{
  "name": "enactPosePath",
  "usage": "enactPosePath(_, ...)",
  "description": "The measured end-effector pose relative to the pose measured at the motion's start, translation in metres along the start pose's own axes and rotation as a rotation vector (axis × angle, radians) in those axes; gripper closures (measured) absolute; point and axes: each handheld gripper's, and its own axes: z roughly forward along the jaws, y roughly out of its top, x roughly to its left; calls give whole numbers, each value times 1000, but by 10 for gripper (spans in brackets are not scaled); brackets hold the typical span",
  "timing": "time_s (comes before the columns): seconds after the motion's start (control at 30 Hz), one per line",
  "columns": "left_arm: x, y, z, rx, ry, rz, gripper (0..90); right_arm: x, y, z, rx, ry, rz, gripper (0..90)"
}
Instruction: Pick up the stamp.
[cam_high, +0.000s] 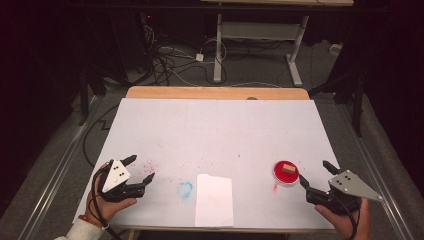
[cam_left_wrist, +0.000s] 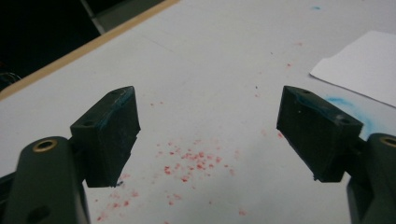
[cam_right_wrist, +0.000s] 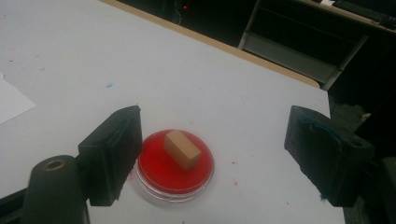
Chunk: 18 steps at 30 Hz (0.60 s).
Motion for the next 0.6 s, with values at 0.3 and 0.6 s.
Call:
enactPosePath(0.3,0,-12,11,78,-39,-15,203,-4,5,7,31,30,-10,171)
enactPosePath(0.6,-3,-12,14,97,-58,-12,203,-26,25,8,97,98,-55,245)
